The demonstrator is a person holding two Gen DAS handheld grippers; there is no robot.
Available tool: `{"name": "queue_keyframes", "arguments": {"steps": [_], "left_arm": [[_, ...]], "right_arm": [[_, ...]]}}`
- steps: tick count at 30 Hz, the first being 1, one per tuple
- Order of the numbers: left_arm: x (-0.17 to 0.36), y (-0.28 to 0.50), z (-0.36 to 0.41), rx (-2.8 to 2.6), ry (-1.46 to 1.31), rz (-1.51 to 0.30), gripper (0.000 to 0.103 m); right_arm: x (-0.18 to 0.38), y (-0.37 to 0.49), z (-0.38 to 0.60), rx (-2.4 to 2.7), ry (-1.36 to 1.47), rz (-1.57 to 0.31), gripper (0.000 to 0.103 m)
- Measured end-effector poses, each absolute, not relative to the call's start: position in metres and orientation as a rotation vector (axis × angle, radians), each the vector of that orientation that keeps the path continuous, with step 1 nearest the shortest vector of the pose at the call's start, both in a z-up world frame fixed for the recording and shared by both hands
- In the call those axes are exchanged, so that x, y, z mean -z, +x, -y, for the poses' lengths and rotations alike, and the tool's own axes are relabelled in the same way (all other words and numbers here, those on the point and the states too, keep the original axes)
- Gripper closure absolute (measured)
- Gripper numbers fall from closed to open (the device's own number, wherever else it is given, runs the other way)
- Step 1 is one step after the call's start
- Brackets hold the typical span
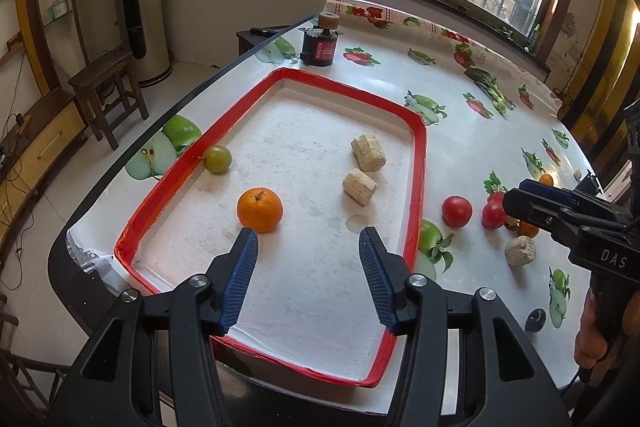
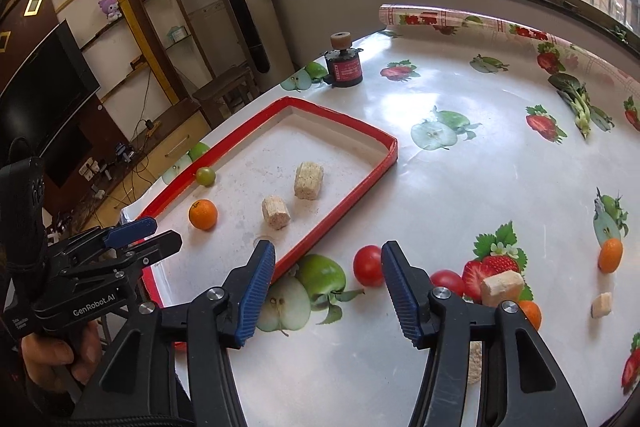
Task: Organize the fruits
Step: 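Lower the orange into the tray and open the left tool, then grasp the round beige piece with the left tool while the right tool grasps an orange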
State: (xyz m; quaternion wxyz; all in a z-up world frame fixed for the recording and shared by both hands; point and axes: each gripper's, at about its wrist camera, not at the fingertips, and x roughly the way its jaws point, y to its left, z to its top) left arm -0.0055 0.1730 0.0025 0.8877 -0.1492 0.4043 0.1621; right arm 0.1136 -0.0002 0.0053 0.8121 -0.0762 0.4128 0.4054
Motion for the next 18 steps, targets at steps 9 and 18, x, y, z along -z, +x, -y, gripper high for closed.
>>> {"name": "queue_keyframes", "arguments": {"steps": [9,18], "left_arm": [[-0.007,-0.004,-0.149,-0.316,-0.264,-0.838,0.046],[-0.009,0.004,-0.122,-0.256,-0.240,-0.846,0.046]], "right_arm": [[-0.005,0.110,0.053,-0.802,-0.129,-0.867,0.043],[0.010,0.112,0.122,-0.688,-0.075,-0.897,0.042]]}}
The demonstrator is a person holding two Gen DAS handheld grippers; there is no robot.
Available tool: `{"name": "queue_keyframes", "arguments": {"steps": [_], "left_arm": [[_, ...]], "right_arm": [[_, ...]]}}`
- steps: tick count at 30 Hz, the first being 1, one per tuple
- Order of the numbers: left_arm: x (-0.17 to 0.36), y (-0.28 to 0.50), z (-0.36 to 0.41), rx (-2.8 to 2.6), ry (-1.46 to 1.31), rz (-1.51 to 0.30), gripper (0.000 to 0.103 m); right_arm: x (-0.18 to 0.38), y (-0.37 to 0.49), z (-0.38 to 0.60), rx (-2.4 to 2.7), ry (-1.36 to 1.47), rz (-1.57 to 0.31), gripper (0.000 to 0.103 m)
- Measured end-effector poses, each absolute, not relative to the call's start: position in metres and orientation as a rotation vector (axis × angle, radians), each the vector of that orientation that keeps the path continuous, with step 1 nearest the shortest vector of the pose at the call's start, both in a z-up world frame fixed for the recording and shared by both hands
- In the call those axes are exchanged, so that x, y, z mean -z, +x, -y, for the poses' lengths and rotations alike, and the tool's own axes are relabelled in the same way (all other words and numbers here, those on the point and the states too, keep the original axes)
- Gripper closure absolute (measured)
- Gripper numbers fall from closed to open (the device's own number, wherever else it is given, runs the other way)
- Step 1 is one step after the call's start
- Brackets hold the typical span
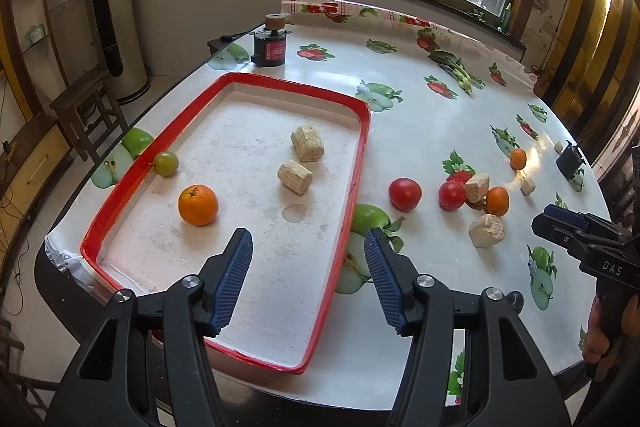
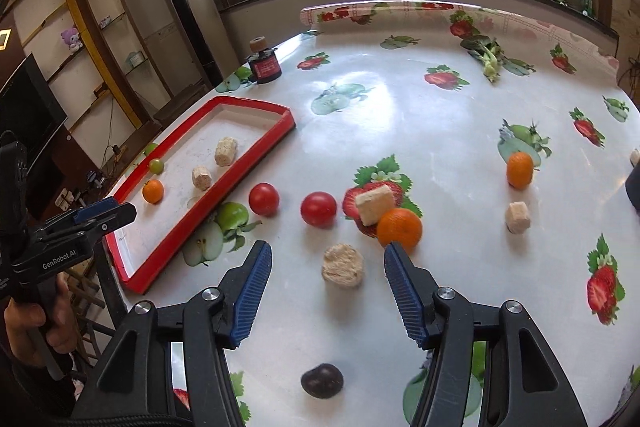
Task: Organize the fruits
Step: 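Grasp the round beige piece with the left tool while the right tool grasps an orange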
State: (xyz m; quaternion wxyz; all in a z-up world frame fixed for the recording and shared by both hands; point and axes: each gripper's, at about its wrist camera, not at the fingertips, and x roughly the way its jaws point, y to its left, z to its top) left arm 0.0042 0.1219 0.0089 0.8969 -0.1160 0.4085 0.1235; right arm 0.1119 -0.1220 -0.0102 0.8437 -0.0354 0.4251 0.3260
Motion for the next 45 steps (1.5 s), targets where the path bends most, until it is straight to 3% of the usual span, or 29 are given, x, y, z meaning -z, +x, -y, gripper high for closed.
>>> {"name": "queue_keyframes", "arguments": {"steps": [19,45], "left_arm": [[-0.001,0.030,-0.041,-0.106,-0.139,-0.910,0.046],[0.040,0.105,0.029,0.092,-0.090,-1.027,0.046]], "right_arm": [[0.035,0.122,0.214,-0.536,0.032,-0.927,0.042],[0.039,0.211,0.209,-0.490,0.015,-0.915,0.046]]}}
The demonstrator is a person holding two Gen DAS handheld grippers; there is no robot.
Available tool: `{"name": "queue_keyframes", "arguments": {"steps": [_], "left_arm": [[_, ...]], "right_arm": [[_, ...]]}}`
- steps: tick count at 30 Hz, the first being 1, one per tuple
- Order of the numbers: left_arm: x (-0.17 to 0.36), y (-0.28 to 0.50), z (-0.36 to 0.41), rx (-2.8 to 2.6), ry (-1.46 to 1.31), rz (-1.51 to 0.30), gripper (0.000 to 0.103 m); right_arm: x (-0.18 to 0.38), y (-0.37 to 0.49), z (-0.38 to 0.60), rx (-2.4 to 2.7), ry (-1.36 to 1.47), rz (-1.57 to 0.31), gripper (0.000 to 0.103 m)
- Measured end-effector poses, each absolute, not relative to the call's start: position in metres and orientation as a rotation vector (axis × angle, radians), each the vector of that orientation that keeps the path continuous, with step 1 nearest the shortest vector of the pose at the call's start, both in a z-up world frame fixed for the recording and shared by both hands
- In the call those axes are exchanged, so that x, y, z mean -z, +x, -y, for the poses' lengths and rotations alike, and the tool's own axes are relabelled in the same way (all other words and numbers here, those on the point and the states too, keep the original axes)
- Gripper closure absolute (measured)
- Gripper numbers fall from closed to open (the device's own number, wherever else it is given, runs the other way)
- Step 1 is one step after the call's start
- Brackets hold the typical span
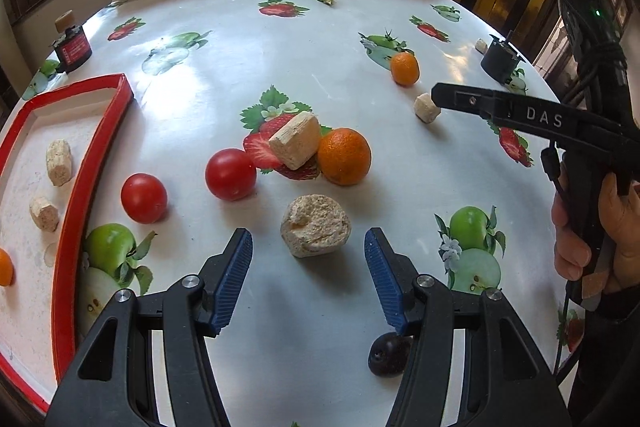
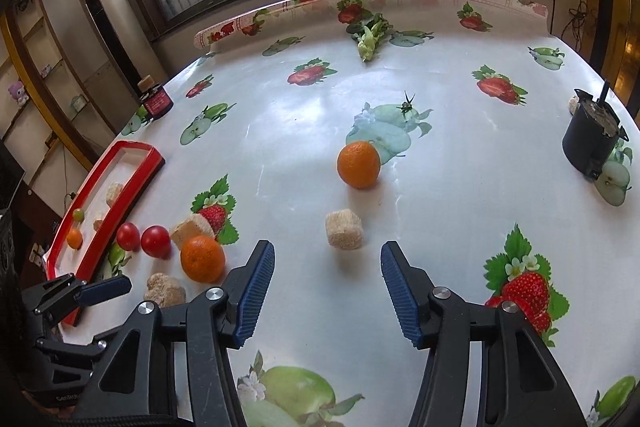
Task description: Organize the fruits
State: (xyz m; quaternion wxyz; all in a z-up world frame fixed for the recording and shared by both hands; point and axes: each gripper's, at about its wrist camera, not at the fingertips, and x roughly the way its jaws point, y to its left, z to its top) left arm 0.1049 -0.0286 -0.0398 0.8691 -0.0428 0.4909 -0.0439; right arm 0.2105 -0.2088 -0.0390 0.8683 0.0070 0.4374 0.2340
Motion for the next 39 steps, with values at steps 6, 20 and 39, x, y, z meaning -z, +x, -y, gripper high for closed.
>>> {"name": "queue_keyframes", "arguments": {"steps": [6,20,39], "left_arm": [[0.053,0.119,0.031,0.112,-0.074,-1.043,0.046],[0.040,0.110,0.014,0.127,-0.125,-0.985,0.067],[0.007,0.066,-0.020,0.040,-0.159,-0.904,0.067]], "right_arm": [[0.045,0.251,0.196,-0.446,0.006,-0.914,0.047],[0.048,0.240,0.188,-0.494,0.004,-0.918,0.070],[0.031,0.155,0.159,-0.614,-0.014,-0.909,0.070]]}}
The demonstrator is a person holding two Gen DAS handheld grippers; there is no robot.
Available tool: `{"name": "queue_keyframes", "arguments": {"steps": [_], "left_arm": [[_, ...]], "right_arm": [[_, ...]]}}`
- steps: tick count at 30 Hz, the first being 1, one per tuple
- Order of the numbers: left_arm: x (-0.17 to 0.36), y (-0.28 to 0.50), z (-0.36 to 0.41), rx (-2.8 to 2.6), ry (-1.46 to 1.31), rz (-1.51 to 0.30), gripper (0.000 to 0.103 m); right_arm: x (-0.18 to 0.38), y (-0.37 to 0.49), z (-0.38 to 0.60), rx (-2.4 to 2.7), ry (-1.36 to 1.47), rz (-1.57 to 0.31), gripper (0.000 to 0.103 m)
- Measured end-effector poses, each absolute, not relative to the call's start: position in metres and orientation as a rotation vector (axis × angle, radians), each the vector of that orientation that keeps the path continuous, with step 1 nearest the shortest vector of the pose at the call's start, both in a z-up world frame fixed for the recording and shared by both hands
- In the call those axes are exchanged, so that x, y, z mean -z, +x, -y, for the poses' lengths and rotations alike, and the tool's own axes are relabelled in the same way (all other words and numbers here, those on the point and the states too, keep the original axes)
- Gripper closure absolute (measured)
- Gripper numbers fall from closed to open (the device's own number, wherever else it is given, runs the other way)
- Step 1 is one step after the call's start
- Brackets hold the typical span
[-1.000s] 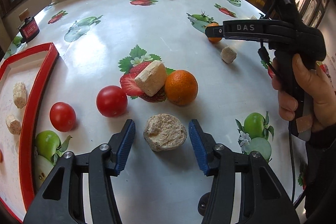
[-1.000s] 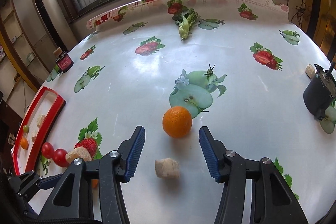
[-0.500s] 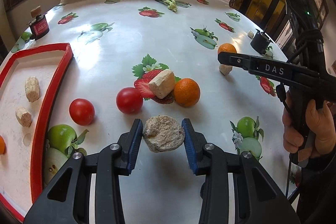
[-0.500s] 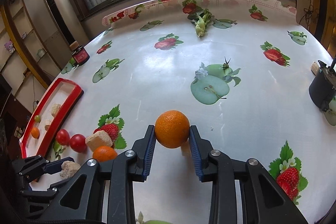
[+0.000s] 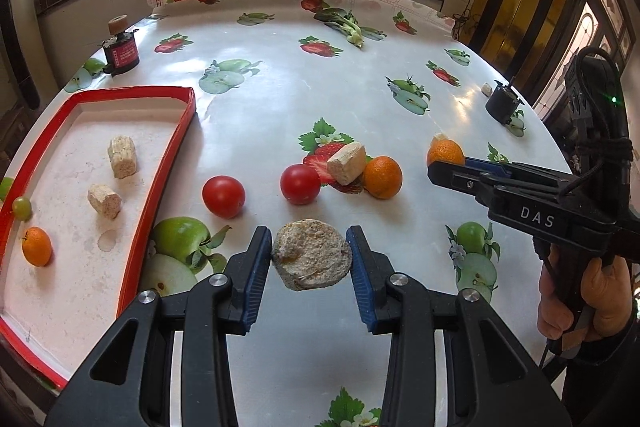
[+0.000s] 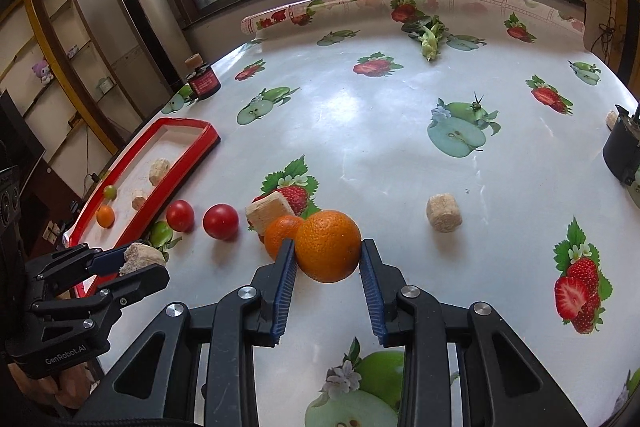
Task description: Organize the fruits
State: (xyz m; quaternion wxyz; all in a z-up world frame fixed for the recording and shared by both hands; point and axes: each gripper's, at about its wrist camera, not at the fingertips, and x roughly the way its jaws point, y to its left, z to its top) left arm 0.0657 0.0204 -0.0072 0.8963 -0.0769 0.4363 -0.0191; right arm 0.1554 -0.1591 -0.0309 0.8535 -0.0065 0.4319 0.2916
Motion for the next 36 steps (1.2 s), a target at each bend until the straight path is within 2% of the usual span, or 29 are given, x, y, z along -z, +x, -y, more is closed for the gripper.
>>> {"name": "queue_keyframes", "arguments": {"steps": [36], "left_arm": [[0.009,0.019,-0.113,-0.141,-0.262,-0.880,0.067]], "right_arm": [[0.023,0.121,0.068,-0.768,-0.115,-0.913,0.070]]}}
